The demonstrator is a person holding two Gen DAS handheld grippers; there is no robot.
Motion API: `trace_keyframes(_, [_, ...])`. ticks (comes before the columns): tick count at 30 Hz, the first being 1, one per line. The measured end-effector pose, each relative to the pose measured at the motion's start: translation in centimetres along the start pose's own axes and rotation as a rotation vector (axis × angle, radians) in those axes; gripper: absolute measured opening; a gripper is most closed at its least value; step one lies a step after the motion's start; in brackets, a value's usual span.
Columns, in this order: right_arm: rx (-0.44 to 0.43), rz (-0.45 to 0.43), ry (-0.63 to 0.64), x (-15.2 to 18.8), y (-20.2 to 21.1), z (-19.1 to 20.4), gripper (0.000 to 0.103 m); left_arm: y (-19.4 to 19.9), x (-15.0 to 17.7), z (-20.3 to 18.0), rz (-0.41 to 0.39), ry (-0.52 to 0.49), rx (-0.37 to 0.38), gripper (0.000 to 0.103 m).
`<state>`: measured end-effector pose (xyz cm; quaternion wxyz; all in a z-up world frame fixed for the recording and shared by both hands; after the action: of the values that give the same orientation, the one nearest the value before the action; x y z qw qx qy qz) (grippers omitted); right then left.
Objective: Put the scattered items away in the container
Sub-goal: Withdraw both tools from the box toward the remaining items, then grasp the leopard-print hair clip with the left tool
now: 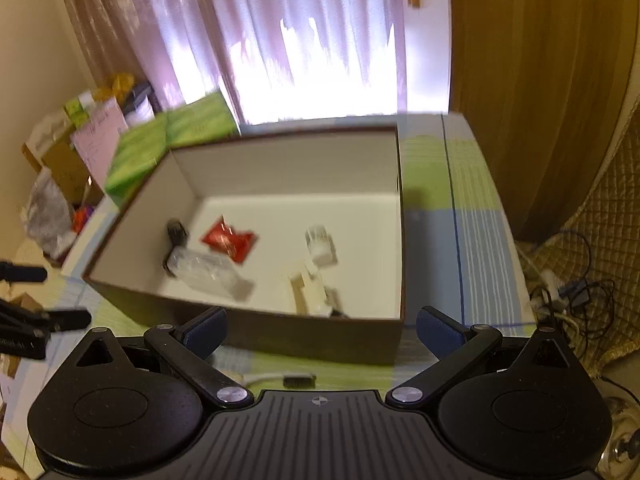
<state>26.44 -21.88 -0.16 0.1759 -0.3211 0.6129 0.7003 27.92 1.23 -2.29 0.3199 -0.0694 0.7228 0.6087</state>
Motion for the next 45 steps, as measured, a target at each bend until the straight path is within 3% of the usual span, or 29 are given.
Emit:
trace_keyframes(3, [-0.056, -0.021, -0.040, 0.7, 0.5, -0.3, 0.103, 0.4, 1.1, -0.7, -0.002, -0.035, -0.005, 0.102])
trace_keyframes(8, [-0.094, 0.047, -0.083, 2.7, 0.0, -0.8, 0.103, 0.1, 3.3, -1.7, 0.037, -0.066, -0.019, 0.102])
trace_keyframes(12, [-0.130, 0.041, -0.064, 4.2, 0.7, -0.6, 0.103, 0.2, 4.8, -2.0, 0.036, -0.033, -0.009, 0.102])
trace_keyframes(21, [-0.033, 0.087, 0.050, 7.5, 0.8, -0.1, 0.103, -0.6, 7.4, -2.3, 0.081, 0.018, 0.017, 0.101])
trace_keyframes(24, [-0.082, 0.145, 0.011, 8.4, 0.5, -0.5, 0.103, -1.1, 8.1, -2.5, 0.097, 0.046, 0.037, 0.101])
trace_keyframes(26, [-0.070, 0.170, 0.016, 9.1, 0.3, -0.5, 0.103, -1.5, 8.6, -2.5, 0.111, 0.064, 0.043, 0.100])
trace_keyframes(36, [-0.093, 0.170, 0.074, 11.7, -0.5, 0.3, 0.103, -3.2, 10.4, -3.7, 0.106, 0.025, 0.072, 0.094])
trace_keyframes(41, [-0.113, 0.148, 0.081, 12.1, -0.8, 0.3, 0.103, -4.2, 11.1, -4.4, 0.115, -0.032, 0.119, 0.078])
trace_keyframes(45, [-0.145, 0.127, 0.087, 12.2, -1.2, 0.4, 0.103, -4.7, 11.3, -5.1, 0.106, -0.073, 0.161, 0.072])
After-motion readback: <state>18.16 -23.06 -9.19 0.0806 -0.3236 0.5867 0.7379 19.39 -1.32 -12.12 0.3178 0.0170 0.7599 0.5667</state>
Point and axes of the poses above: each gripper's, at about its wrist camera, not at the fingertips, and y roughly against the way its jaws point, z to its left, x to its underside, the point moved 4 cm from there along -y, roughly the way its jaws point, and after that the axes turned 11 degrees about x, right-handed, at the moved point
